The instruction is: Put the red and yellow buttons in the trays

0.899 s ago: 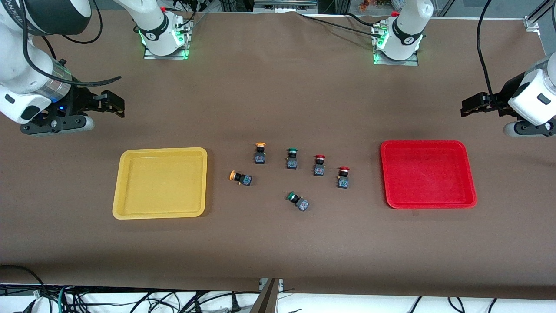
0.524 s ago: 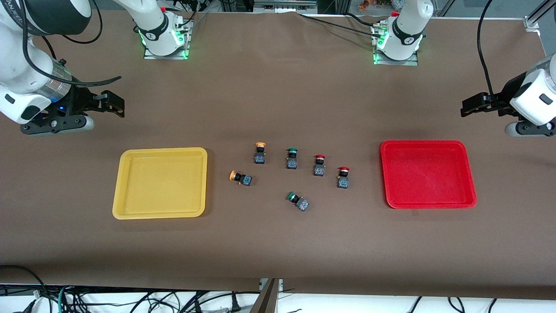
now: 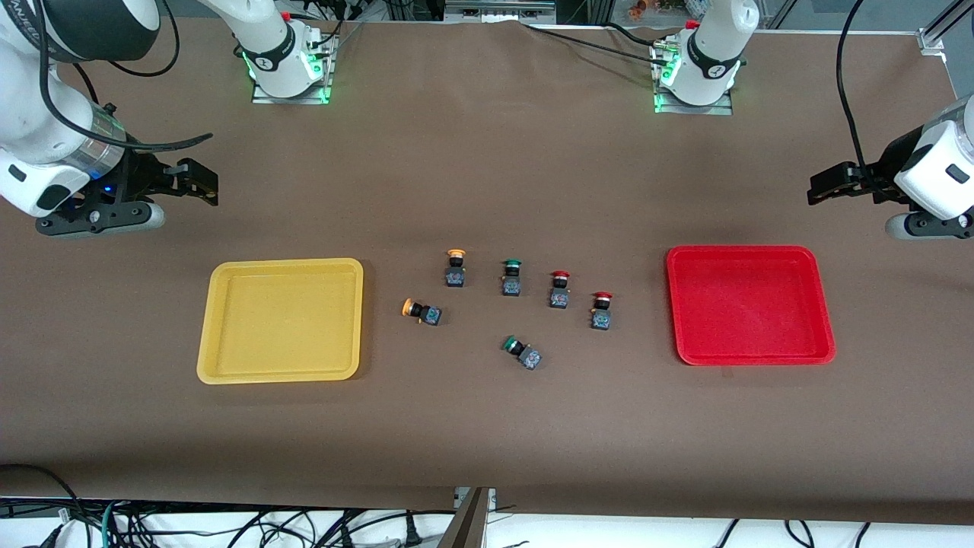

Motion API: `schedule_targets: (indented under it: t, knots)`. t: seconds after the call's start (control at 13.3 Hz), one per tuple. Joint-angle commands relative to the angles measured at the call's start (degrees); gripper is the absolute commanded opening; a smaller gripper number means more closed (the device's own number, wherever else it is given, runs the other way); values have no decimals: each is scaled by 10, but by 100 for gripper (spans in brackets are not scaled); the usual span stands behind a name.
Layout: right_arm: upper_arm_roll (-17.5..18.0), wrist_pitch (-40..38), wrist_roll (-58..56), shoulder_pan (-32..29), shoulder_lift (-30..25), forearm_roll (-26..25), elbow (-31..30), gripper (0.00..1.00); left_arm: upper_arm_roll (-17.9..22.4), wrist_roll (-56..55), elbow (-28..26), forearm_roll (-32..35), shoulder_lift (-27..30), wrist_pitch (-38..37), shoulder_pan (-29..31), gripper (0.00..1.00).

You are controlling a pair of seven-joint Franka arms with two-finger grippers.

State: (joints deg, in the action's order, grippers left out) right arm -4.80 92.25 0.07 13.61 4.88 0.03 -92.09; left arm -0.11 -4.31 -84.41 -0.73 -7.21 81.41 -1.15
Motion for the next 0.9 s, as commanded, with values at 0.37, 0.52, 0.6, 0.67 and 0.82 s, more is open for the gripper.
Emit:
schedule_targets:
  t: [0.37,0.52,0.6,0.67,0.82]
  knots:
    - [4,-4,3,-1,-1,2,9,100,-1,7,37,-9,-24,-13,0,100]
    - [4,-4,3,-1,-1,2,9,100,-2,6,77,-9,-49,-13,-3,100]
    - [4,-4,3,-1,-1,2,9,100,-2,6,92,-9,-59,-13,-6,100]
    - [4,-4,3,-1,-1,2,9,100,-5,6,105,-9,-67,-13,-8,100]
    - [4,-4,3,-1,-1,2,9,100,-8,6,114,-17,-81,-8,-27,100]
